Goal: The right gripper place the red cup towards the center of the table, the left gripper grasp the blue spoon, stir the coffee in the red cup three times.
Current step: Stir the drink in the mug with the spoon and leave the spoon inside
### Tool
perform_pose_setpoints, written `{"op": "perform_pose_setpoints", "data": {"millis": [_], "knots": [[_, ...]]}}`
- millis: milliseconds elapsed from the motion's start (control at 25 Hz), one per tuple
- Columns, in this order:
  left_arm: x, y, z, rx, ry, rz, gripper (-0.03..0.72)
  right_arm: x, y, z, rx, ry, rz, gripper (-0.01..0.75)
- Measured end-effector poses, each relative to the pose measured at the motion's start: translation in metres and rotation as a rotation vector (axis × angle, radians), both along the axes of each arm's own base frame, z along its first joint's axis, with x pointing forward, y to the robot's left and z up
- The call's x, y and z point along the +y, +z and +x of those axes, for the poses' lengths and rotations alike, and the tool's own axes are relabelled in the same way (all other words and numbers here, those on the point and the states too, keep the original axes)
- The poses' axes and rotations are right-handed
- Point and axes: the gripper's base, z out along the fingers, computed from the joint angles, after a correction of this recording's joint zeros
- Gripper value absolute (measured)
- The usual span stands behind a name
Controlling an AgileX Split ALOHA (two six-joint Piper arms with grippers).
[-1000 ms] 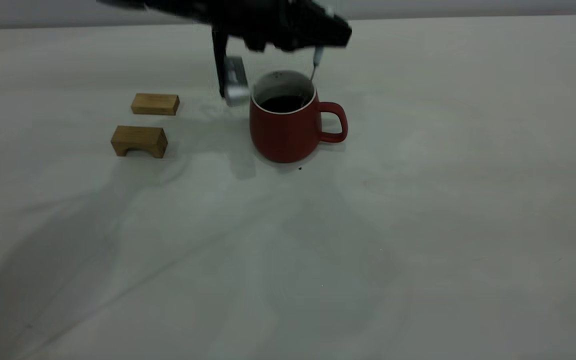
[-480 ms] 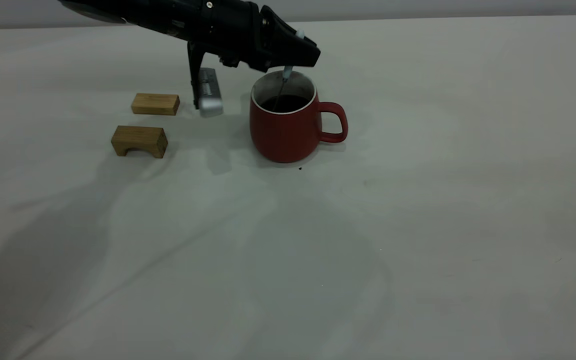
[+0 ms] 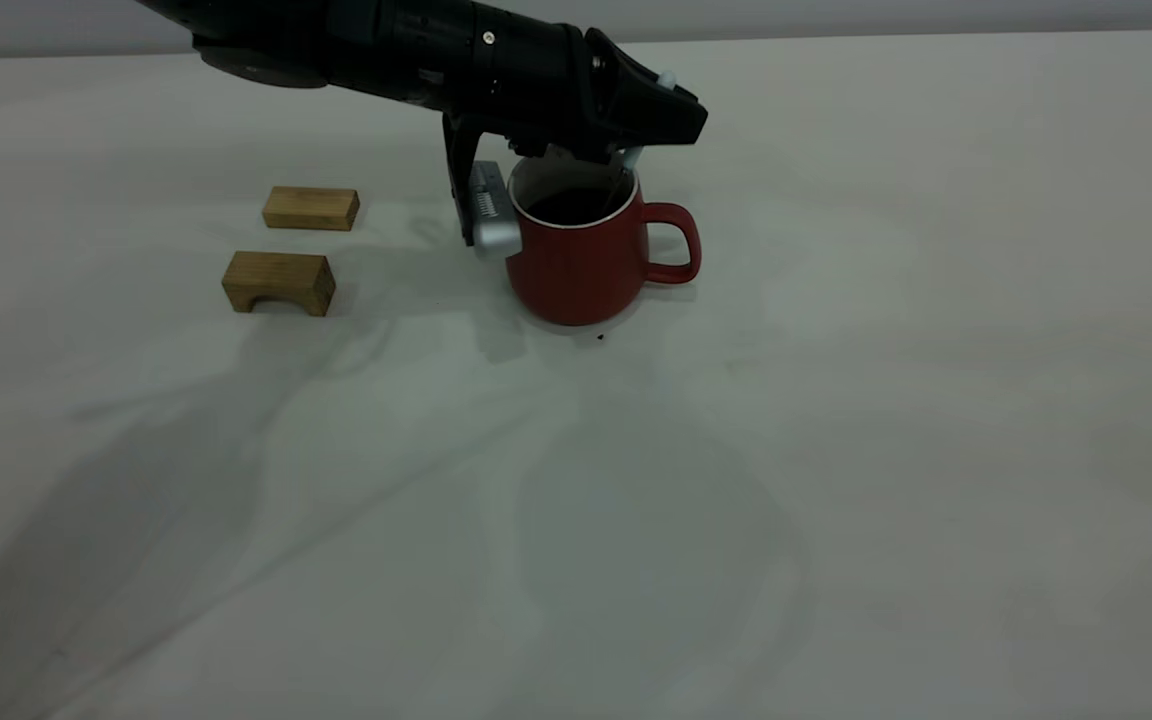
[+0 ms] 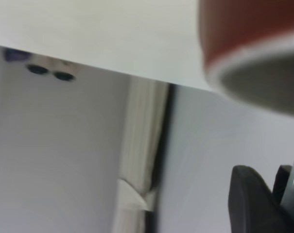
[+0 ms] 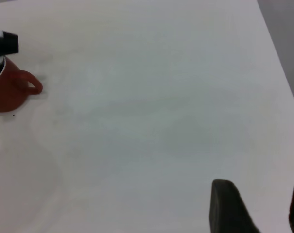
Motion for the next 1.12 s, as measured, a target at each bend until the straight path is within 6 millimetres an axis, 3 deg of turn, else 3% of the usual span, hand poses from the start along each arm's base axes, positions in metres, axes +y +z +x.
{"op": "perform_pose_setpoints", "data": {"millis": [320, 600, 840, 1120], "knots": [[0.028, 0.001, 0.010, 0.008, 0.025, 0.009, 0.140, 0.000, 0.000, 0.000, 0.000, 0.000, 0.000, 0.350], [0.016, 0.004, 0.015, -0.046, 0.108, -0.008, 0.139, 0.000, 0.000, 0.000, 0.000, 0.000, 0.000, 0.350], [0.002, 0.005, 0.006, -0.064, 0.033, -0.019, 0.139, 0.000, 0.000, 0.000, 0.000, 0.000, 0.000, 0.350], [0.023, 0.003, 0.006, 0.014, -0.007, -0.029, 0.139, 0.000, 0.000, 0.000, 0.000, 0.000, 0.000, 0.350]]}}
